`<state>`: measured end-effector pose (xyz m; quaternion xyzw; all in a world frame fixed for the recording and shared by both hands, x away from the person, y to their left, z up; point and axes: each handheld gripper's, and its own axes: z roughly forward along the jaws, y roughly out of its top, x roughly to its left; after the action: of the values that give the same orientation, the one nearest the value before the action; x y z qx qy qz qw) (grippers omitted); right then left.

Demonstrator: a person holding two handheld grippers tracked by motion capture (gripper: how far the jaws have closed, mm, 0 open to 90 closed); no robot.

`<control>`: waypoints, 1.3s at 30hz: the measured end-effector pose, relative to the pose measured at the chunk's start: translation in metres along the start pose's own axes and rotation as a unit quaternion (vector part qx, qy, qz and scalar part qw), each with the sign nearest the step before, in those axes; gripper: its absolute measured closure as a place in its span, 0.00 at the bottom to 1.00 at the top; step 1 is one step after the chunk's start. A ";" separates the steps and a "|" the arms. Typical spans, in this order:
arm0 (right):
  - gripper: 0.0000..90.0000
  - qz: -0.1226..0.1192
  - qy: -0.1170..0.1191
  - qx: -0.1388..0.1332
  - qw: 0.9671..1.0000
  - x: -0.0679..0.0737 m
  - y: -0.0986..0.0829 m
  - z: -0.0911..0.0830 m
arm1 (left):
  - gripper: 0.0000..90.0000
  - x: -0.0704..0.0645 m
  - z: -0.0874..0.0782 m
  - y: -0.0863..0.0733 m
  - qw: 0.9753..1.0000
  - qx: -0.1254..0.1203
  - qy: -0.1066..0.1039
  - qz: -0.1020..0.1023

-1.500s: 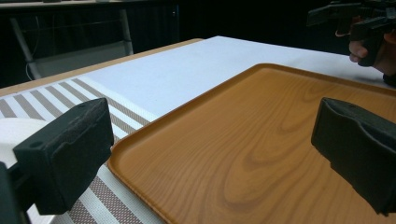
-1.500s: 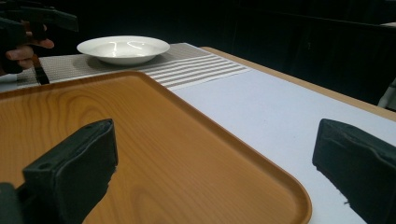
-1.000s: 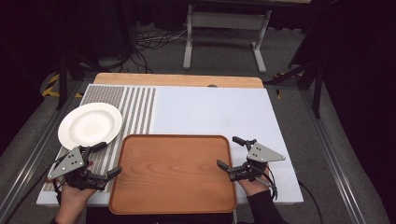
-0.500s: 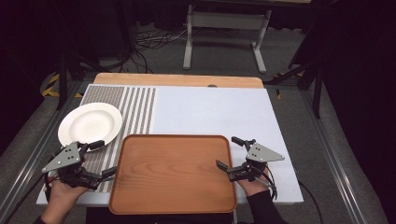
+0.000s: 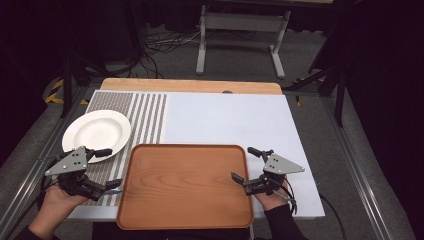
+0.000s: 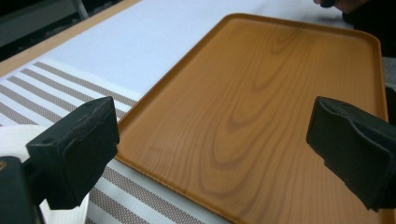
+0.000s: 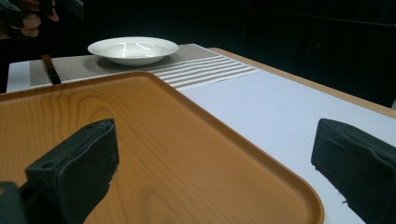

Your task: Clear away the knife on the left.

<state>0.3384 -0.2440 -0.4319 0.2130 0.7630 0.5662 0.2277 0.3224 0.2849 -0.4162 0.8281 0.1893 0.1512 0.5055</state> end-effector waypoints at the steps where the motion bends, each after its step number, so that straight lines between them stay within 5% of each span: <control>1: 0.02 0.000 0.002 0.000 1.000 0.000 0.000 0.000 | 0.04 0.000 0.000 0.000 1.000 0.005 -0.003 -0.003; 9: 0.02 0.000 0.003 -0.002 1.000 -0.001 0.000 -0.001 | 0.06 0.006 -0.005 0.002 0.999 0.042 -0.014 0.005; 17: 0.02 0.000 0.004 -0.002 1.000 -0.001 -0.001 -0.001 | 0.07 0.011 -0.010 0.007 0.995 0.091 -0.020 0.016; 36: 0.02 0.002 0.006 -0.004 1.000 -0.001 -0.002 -0.002 | 0.09 0.022 -0.022 0.011 0.981 0.183 -0.042 0.042; 39: 0.02 0.001 0.005 -0.004 1.000 -0.001 -0.002 -0.002 | 0.10 0.023 -0.022 0.009 0.977 0.200 -0.046 0.048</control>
<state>0.3381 -0.2466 -0.4329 0.2098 0.7616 0.5708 0.2239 0.3346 0.3092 -0.3969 0.9267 0.1523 0.0962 0.3297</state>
